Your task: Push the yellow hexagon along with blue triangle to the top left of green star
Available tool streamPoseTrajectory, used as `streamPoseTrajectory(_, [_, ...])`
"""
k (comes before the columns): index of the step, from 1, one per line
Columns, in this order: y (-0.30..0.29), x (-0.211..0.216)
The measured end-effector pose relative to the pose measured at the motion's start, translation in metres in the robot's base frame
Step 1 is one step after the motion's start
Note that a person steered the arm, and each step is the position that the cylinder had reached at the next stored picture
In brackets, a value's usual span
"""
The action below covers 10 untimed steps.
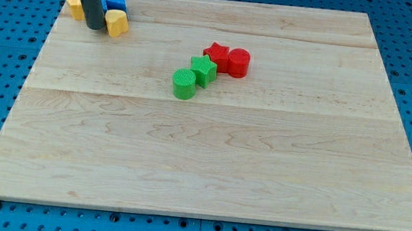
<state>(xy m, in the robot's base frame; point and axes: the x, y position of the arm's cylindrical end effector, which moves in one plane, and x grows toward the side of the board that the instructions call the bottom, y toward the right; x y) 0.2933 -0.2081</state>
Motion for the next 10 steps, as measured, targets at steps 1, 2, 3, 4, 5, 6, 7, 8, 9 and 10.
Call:
streamPoseTrajectory(1, [0.0,0.0])
streamPoseTrajectory(2, [0.0,0.002])
streamPoseTrajectory(3, [0.0,0.013])
streamPoseTrajectory(4, [-0.008,0.039])
streamPoseTrajectory(5, [-0.074,0.045])
streamPoseTrajectory(6, [-0.095,0.045])
streamPoseTrajectory(7, [-0.096,0.024])
streamPoseTrajectory(8, [-0.097,0.004])
streamPoseTrajectory(9, [-0.071,-0.004])
streamPoseTrajectory(10, [-0.018,-0.008])
